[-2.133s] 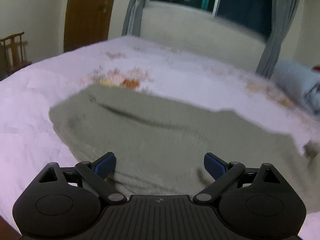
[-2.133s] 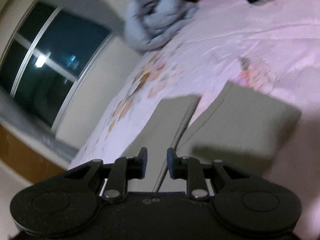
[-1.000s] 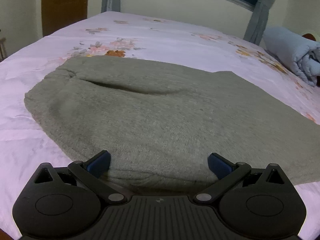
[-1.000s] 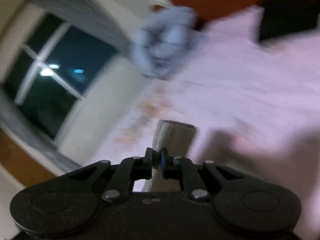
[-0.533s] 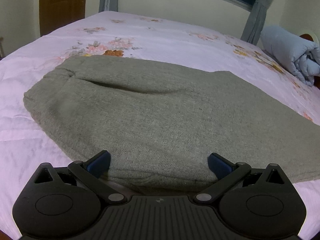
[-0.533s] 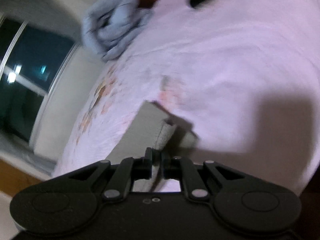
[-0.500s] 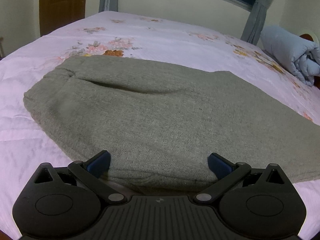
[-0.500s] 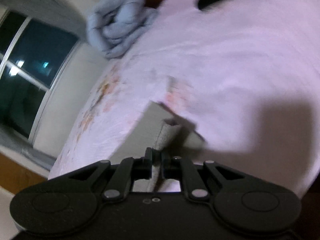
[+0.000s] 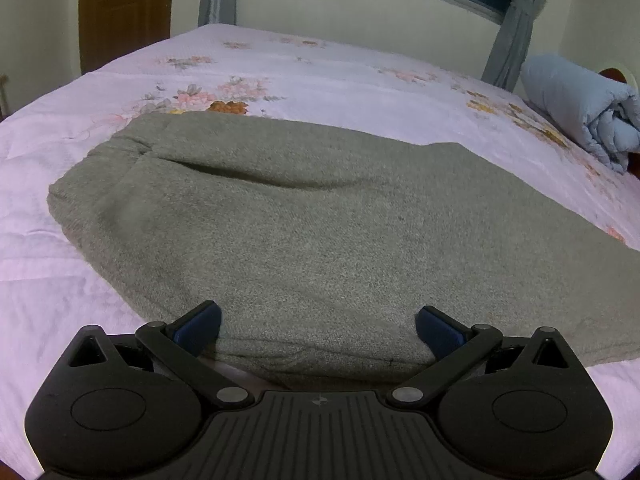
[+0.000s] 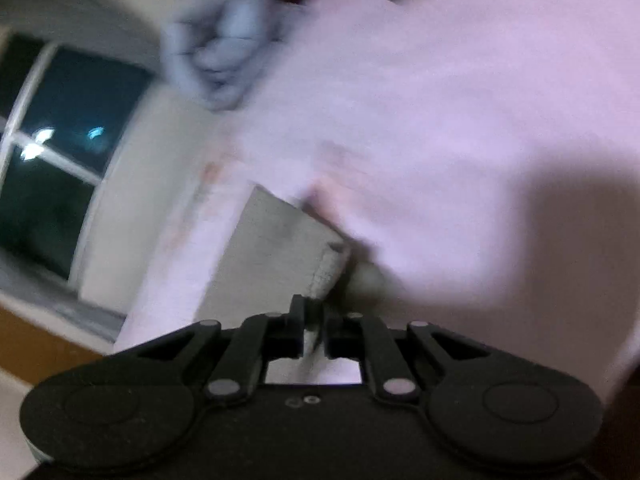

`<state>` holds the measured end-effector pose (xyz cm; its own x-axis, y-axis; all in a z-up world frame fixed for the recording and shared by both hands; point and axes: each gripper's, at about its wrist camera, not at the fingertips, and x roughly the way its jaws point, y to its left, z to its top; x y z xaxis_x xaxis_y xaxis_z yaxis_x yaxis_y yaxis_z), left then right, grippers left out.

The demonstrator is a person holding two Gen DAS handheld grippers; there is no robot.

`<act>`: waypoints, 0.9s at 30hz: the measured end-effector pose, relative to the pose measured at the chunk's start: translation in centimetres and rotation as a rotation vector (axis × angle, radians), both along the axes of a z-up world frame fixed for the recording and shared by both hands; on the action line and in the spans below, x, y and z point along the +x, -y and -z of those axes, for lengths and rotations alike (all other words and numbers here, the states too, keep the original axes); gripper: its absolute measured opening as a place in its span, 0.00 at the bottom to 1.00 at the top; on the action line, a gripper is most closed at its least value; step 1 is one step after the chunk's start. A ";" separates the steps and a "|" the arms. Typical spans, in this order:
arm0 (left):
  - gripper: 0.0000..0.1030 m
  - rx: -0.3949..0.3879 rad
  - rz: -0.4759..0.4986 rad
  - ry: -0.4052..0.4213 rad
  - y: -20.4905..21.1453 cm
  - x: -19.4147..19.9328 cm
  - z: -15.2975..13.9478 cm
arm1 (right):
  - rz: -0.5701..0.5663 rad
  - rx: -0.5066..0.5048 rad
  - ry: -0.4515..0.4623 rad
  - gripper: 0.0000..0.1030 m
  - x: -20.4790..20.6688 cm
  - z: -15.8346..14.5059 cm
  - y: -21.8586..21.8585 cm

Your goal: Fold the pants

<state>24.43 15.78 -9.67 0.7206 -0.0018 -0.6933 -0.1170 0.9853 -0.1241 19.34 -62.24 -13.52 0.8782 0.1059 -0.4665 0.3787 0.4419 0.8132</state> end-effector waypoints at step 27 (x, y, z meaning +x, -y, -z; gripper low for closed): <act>1.00 0.005 0.004 -0.002 0.0 0.1 0.0 | 0.077 -0.024 -0.027 0.00 -0.7 -2.0 -0.5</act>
